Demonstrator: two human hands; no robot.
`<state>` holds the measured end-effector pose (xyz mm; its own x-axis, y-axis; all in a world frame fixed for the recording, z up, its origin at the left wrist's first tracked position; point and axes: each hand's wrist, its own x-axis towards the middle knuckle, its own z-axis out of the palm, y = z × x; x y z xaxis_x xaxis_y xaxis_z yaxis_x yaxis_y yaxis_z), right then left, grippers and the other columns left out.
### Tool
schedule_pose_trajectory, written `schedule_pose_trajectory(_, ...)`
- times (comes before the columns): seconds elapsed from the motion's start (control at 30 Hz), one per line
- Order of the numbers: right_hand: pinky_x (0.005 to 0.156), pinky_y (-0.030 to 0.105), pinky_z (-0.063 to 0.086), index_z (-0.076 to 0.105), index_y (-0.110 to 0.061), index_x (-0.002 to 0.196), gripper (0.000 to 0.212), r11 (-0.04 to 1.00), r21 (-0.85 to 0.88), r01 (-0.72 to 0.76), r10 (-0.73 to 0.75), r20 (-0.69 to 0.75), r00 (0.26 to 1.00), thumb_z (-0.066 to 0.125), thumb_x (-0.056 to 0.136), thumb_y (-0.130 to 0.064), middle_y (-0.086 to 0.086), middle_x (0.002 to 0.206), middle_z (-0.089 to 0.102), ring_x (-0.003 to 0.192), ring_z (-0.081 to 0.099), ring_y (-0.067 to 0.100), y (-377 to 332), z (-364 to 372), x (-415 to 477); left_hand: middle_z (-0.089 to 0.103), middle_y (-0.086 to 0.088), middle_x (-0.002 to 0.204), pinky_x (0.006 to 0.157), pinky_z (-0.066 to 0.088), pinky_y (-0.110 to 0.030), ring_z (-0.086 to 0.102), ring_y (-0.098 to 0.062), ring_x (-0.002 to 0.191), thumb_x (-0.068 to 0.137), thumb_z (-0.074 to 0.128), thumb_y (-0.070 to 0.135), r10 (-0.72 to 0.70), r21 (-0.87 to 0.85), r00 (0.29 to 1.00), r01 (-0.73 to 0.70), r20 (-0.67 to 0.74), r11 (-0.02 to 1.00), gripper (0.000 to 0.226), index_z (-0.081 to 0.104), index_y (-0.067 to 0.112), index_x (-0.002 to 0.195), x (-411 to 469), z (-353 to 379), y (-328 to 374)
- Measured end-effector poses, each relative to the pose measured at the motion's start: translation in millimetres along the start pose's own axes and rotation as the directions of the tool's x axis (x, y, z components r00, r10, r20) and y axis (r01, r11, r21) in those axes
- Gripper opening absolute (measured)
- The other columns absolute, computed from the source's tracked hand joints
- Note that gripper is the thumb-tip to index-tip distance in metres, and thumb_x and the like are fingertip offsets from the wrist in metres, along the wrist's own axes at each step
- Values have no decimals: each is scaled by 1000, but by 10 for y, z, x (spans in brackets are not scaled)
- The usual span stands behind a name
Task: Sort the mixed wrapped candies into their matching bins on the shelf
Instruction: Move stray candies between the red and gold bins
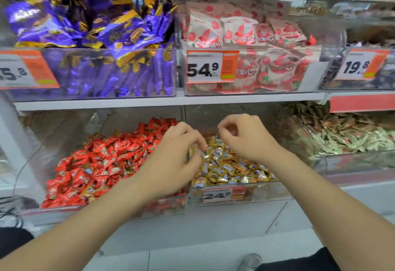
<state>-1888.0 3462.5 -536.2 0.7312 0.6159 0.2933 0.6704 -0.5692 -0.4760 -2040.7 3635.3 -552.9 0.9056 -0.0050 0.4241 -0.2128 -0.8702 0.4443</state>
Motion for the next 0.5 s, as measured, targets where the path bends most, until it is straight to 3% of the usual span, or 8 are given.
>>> schedule_pose_trajectory(0.1, 81, 21, 50, 79, -27, 103, 19, 984, 56, 167, -167, 1, 986, 64, 93, -21, -15, 84, 73, 81, 66, -1, -527, 146, -95, 58, 14, 79, 72, 46, -31, 56, -2, 77, 92, 57, 33, -114, 99, 993, 112, 16, 989, 10, 63, 29, 85, -329, -365, -344)
schedule_pose_trajectory(0.17, 82, 18, 49, 78, -28, 102, 22, 937, 69, 343, -347, 56, 936, 65, 90, -15, -13, 90, 74, 83, 66, 3, -843, 294, -158, 59, 16, 62, 62, 41, -26, 56, 2, 62, 94, 64, 28, -237, 154, 967, 222, 88, 963, 15, 65, 24, 79, -520, -583, -600)
schedule_pose_trajectory(0.23, 87, 20, 49, 77, -28, 104, 21, 872, 57, 487, -486, 227, 844, 68, 91, -14, -11, 97, 75, 88, 66, 5, -1046, 502, -166, 62, 18, 59, 58, 38, -14, 58, 4, 60, 91, 70, 21, -334, 207, 925, 295, 182, 933, 12, 71, 22, 79, -673, -764, -798)
schedule_pose_trajectory(0.3, 90, 33, 54, 75, -27, 106, 16, 825, 12, 565, -520, 407, 751, 74, 92, -22, -9, 101, 76, 95, 68, 13, -1141, 766, -112, 70, 13, 68, 60, 42, -9, 63, 5, 66, 86, 77, 14, -373, 213, 887, 322, 274, 922, 9, 75, 23, 84, -770, -894, -936)
schedule_pose_trajectory(0.4, 85, 39, 56, 74, -27, 106, 21, 815, 2, 580, -497, 519, 696, 83, 87, -31, -7, 98, 76, 96, 69, 16, -1245, 1087, -26, 74, 11, 77, 63, 45, -10, 65, 4, 70, 86, 85, 27, -385, 177, 837, 342, 389, 923, 9, 78, 25, 91, -849, -985, -1076)
schedule_pose_trajectory(0.5, 81, 28, 58, 82, -21, 99, 17, 878, 207, 431, -470, 534, 702, 89, 83, -21, -6, 87, 80, 81, 73, 3, -1415, 1247, 90, 75, 15, 81, 74, 52, -22, 67, 1, 77, 86, 83, 41, -396, 258, 802, 309, 447, 915, 15, 80, 29, 93, -900, -999, -1196)
